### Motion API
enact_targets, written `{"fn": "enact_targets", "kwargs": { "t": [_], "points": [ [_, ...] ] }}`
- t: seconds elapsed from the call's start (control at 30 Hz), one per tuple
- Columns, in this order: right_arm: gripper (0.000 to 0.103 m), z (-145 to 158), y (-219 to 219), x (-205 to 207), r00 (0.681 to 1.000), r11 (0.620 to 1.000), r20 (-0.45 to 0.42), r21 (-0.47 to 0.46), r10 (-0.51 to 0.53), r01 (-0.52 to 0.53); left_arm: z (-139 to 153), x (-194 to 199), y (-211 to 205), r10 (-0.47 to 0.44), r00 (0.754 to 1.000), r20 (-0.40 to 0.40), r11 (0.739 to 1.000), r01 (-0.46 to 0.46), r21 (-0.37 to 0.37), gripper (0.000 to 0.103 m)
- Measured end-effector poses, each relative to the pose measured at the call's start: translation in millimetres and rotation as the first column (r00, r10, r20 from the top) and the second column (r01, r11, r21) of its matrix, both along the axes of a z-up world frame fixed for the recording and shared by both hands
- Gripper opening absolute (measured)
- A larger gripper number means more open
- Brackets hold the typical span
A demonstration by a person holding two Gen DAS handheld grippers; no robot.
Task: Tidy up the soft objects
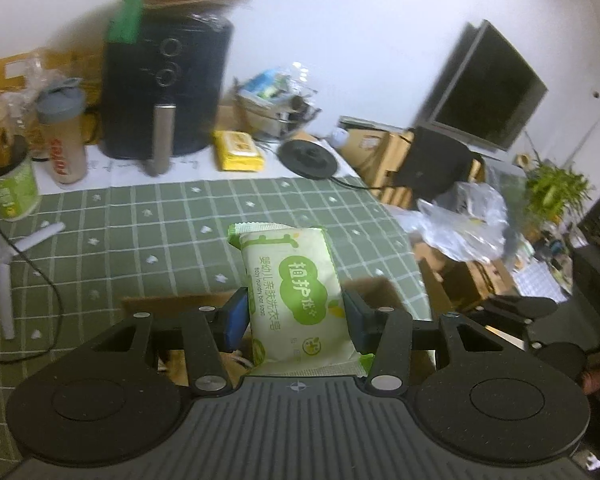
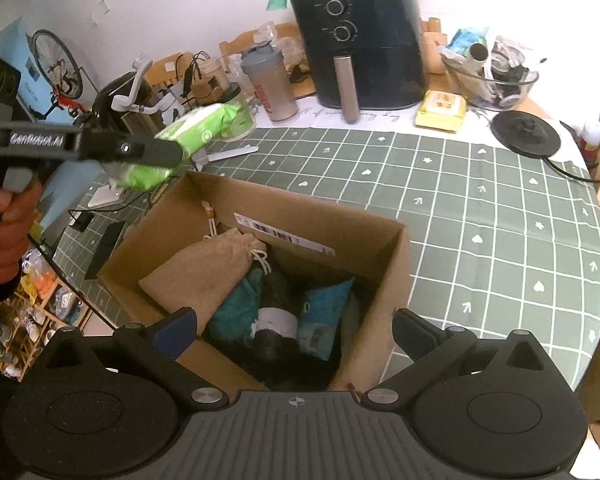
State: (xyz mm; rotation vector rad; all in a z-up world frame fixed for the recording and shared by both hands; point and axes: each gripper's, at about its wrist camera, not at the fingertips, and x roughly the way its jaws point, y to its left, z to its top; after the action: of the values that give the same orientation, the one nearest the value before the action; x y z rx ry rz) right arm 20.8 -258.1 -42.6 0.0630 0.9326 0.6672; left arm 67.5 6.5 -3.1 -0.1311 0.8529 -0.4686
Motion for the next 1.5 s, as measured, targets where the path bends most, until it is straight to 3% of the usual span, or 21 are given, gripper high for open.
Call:
{"fn": "enact_targets", "kwargs": {
  "t": [0.17,0.3,0.8,1.03,1.13,1.2,1.27,1.5],
  "points": [
    [0.103,-0.6,-6.8,-10.0,1.000,1.000,-0.008,0.011,-0.011,0.011,-10.5,-8.2,-19.9,-0.055,0.998,-0.016,0.998,0.054,-0.041,0.049],
    [0.103,-3.0,-9.8,-17.6,0.999,0.999,-0.017,0.006,-0.032,0.032,-22.4,-14.3,-28.2,-0.033,0.999,-0.042,0.999,0.032,-0.017,0.076],
    [0.103,3.7,-12.0,-38.9,0.994,0.991,-0.003,0.072,-0.114,0.114,-11.9,-42.9,-12.0,0.151,0.987,-0.045,0.982,-0.145,0.120,0.077],
    [0.103,13.6,0.9,-41.2,0.986,0.986,0.028,-0.019,-0.165,0.166,-4.5,-56.9,-2.3,0.217,0.975,-0.041,0.962,-0.206,0.181,0.077],
    [0.103,18.0,8.2,-43.7,0.983,0.981,0.048,-0.073,-0.178,0.181,-2.6,-60.3,1.0,0.247,0.969,-0.020,0.947,-0.237,0.219,0.085],
    [0.103,20.1,14.5,-44.2,0.981,0.973,0.055,-0.128,-0.184,0.190,-1.3,-61.4,3.2,0.259,0.966,-0.008,0.937,-0.249,0.244,0.099],
    [0.103,21.1,20.6,-45.7,0.980,0.963,0.063,-0.180,-0.191,0.200,0.0,-62.4,5.7,0.265,0.964,-0.001,0.932,-0.256,0.258,0.103],
    [0.103,16.5,38.2,-48.2,0.973,0.928,0.057,-0.291,-0.225,0.232,-4.6,-66.1,14.5,0.256,0.967,-0.006,0.922,-0.243,0.302,0.103]
  ]
}}
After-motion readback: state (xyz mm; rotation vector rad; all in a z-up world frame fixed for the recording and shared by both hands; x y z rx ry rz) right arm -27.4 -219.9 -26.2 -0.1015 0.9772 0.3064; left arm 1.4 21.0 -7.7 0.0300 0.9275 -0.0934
